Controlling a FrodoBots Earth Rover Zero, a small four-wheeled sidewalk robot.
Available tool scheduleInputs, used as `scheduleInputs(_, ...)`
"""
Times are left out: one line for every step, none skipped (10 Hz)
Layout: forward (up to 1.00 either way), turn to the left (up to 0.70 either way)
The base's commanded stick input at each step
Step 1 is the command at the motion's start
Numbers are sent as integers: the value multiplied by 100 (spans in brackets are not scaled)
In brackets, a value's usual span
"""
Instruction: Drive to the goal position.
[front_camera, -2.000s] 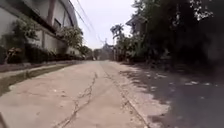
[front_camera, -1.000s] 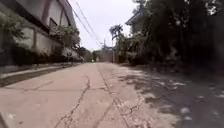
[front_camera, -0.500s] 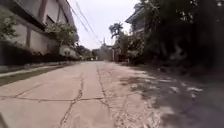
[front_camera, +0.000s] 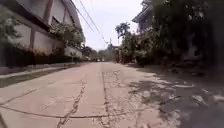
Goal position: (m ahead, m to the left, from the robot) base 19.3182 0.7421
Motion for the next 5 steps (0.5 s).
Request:
scheduleInputs(100,3)
scheduleInputs(100,3)
scheduleInputs(100,3)
scheduleInputs(100,3)
scheduleInputs(100,3)
